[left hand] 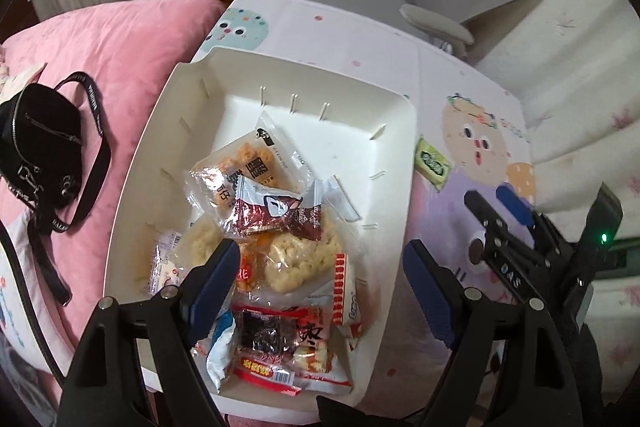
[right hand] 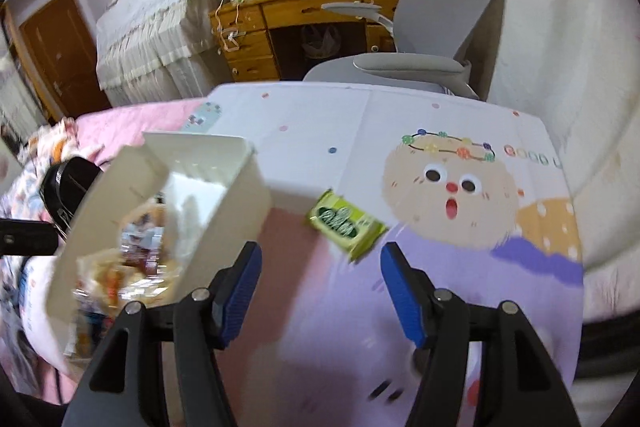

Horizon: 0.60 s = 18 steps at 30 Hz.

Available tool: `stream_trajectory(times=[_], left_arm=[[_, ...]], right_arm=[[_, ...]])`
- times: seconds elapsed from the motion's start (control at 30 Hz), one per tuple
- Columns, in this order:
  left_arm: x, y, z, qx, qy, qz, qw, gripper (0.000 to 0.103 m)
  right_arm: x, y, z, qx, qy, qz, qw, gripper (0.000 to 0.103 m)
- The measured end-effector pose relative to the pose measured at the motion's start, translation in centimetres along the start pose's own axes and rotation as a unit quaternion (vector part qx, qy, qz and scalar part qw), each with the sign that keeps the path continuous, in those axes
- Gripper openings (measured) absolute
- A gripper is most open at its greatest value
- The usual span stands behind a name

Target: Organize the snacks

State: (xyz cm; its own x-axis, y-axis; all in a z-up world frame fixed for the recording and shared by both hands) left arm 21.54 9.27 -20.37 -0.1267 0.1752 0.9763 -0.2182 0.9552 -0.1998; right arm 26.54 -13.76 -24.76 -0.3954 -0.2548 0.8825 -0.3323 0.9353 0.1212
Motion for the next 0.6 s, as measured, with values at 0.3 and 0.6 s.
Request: stream_trajectory(times=[0.3, 0.6], left_arm=[[-2.3, -0.2, -1.3, 0.02, 0.025, -0.052, 0.9981, 0.083], [-2.9, -0.3, -1.6, 0.022, 0.047, -0.072, 0.9961, 0.083]], right_arm=[[-6.0, -1.3, -2.0, 0.055, 0.009, 0.0, 0.998, 0.062], [-10.3, -1.0, -2.7, 0.102, 0.042, 0.0, 0.994, 0.062]])
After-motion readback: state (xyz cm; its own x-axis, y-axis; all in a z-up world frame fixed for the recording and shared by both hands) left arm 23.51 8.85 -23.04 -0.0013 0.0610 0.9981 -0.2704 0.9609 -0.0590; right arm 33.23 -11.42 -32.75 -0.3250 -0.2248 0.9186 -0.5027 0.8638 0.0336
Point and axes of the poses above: each gripper's, at about its wrist camera, not at the fingertips, and x roughly against the way its jaws point, y to its left, z to its underside, the point moved 5 cm from there along -x, roughly the way its jaws point, and after that the axes turned 10 degrees about y, right-handed, at the moved point
